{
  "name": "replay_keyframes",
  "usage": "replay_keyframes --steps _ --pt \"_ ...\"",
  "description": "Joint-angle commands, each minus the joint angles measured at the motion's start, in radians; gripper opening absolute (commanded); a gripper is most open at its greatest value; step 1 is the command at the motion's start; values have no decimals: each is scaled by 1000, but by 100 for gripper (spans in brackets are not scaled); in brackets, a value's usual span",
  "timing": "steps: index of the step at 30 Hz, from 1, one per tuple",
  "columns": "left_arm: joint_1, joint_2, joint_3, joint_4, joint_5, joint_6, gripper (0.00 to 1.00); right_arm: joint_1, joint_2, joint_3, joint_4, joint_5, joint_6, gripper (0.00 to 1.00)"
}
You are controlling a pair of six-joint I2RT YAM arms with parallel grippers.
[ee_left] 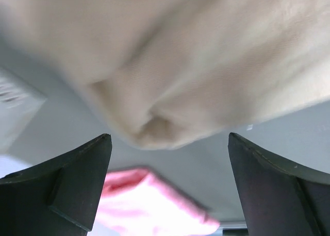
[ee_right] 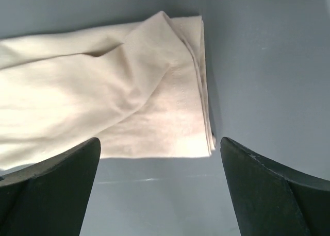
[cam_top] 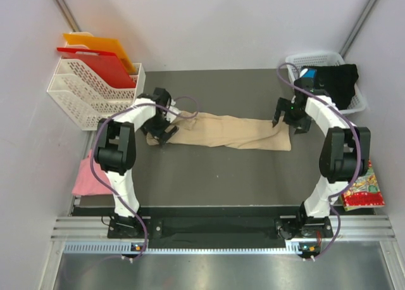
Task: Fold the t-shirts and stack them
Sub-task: Fold the tshirt
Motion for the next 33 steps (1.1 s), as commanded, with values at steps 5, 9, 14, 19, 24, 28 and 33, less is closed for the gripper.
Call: replay_keyframes --steps 5,9,14,19,24,28,33 --pt "-51 -5 394 -195 46 -17 99 -58 -232 -137 27 68 11 99" --pt "-119 13 401 -178 101 -36 99 -90 -297 -286 130 67 47 96" --pt "-167 82 353 -158 111 -69 99 -132 -314 -395 227 -25 70 94" --pt "-144 133 290 -71 94 -62 99 -148 -302 -404 311 -83 79 94" --pt "-96 197 293 -58 91 -63 99 -173 -271 -390 375 -123 81 94" --pt "-67 213 281 -46 89 -57 99 -176 -237 -390 432 -153 97 93" --pt "-50 219 249 -26 74 -43 99 -176 -193 -393 481 -160 104 91"
